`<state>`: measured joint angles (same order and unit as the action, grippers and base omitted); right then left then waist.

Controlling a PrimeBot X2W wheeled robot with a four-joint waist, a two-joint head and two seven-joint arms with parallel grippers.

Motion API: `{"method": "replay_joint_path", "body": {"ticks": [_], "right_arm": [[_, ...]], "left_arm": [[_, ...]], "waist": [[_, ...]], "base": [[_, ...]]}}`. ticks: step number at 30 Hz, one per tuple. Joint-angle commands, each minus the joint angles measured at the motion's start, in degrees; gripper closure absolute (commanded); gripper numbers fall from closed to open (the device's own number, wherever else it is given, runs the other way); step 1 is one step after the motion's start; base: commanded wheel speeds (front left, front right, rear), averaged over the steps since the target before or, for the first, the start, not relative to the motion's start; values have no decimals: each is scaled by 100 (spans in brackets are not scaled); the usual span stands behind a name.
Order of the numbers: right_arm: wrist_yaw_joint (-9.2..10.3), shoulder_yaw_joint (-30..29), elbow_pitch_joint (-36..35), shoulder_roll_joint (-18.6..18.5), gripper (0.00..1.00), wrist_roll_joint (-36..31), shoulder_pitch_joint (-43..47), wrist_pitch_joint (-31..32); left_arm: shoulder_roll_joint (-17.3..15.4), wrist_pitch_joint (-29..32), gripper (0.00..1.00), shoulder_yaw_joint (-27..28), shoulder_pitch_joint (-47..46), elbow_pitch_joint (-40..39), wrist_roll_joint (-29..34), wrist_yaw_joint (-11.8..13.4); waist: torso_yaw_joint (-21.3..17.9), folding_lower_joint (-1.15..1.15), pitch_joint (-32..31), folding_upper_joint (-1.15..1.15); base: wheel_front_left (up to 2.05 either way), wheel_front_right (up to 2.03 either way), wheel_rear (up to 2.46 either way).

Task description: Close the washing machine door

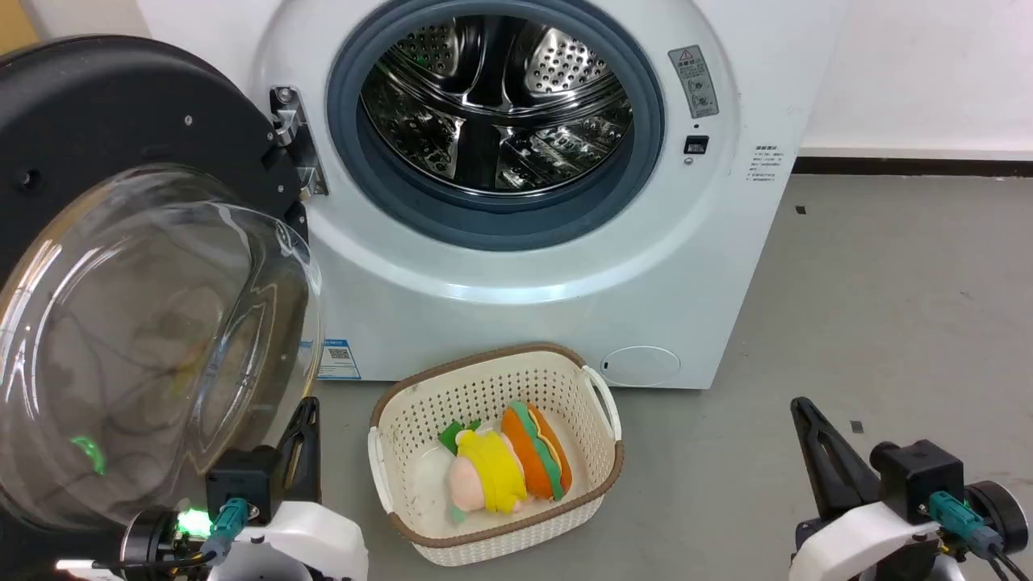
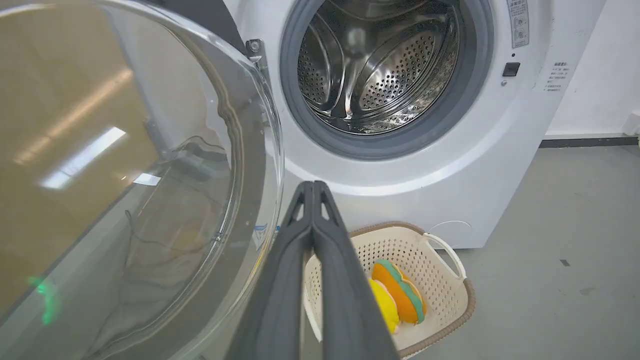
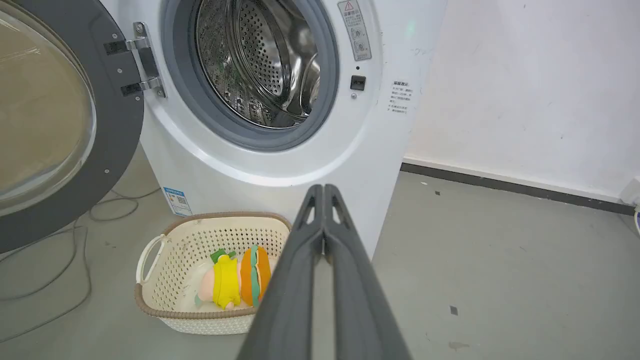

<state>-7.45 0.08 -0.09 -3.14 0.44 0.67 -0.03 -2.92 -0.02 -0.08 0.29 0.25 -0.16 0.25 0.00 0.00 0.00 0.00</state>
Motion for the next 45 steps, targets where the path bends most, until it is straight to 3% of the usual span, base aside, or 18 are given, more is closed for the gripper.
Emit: {"method": "replay_joint_path", "body": {"ticks": [1,2,3,25,45], "right_arm": [[-3,-8,9,26,100,-44,-67,3],[-3,-8,9,26,100,-44,-67,3],[0,-1,0,0,0,0,-1,0],[0,59,10,-6,0,125,50,-216],[-1,202,37,-39,0,278,93,-455]], "left_arm": [[4,2,100,8,-29,-25,16,-25],[4,2,100,8,-29,-25,16,-25],[0,0,0,0,0,0,0,0],[1,-216,0,-67,17,86,-75,60],[1,-456,0,-111,47,127,-134,126]], "waist": [[0,0,0,0],[0,0,0,0],[0,0,0,0],[70,0,-3,0],[538,0,-17,0]], "base": [[0,0,0],[0,0,0],[0,0,0],[0,0,0],[0,0,0]]}}
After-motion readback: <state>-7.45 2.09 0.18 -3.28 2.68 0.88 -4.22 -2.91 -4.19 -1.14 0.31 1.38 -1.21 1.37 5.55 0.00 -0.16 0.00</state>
